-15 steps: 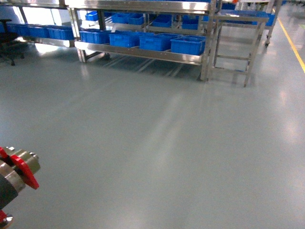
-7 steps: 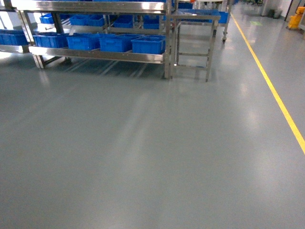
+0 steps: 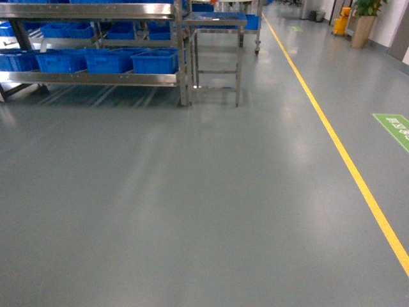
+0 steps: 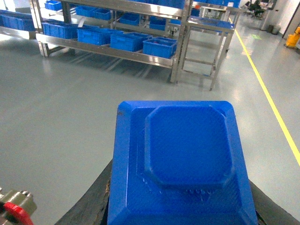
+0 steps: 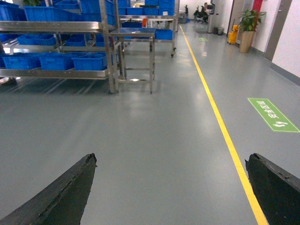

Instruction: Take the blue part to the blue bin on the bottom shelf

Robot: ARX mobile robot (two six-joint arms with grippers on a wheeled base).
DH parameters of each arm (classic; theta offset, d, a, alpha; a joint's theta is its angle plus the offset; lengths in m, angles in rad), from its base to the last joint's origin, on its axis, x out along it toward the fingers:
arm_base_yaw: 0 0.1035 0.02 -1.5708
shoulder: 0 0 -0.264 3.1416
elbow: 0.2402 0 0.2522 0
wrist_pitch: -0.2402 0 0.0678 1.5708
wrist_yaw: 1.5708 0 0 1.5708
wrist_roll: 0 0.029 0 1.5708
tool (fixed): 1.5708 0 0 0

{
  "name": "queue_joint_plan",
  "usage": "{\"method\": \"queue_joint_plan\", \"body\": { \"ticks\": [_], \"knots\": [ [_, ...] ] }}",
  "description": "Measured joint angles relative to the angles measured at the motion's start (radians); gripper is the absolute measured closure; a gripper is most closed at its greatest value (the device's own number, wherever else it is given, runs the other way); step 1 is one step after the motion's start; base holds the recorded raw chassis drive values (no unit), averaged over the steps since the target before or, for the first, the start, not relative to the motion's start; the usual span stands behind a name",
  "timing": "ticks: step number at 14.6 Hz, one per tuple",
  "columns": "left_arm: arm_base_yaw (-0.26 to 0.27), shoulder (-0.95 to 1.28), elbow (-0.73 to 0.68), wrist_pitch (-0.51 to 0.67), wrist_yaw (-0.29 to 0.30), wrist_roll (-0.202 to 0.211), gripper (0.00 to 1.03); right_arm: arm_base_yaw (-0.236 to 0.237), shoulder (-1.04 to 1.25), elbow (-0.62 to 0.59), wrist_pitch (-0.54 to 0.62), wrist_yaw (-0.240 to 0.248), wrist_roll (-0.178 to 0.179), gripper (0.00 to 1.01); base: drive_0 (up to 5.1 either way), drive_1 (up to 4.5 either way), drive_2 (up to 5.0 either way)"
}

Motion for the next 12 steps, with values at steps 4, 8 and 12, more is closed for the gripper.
{"method": "queue_joint_plan", "body": {
  "ticks": [4, 8, 12],
  "knots": [
    [-0.001, 0.000, 0.000, -0.001, 0.000, 0.000, 0.60, 0.000, 0.000, 0.000, -0.002, 0.000, 0.000, 0.03, -0.2, 2.88, -3.2],
    [0.000, 0.000, 0.000, -0.001, 0.001, 0.000, 0.60, 0.000, 0.000, 0.000, 0.001, 0.000, 0.000, 0.03, 0.1, 4.10, -4.0],
    [0.000, -0.001, 0.000, -0.005, -0.001, 0.000, 0.60, 0.000, 0.000, 0.000, -0.002, 0.000, 0.000, 0.03, 0.0, 4.00, -4.1]
  ]
}}
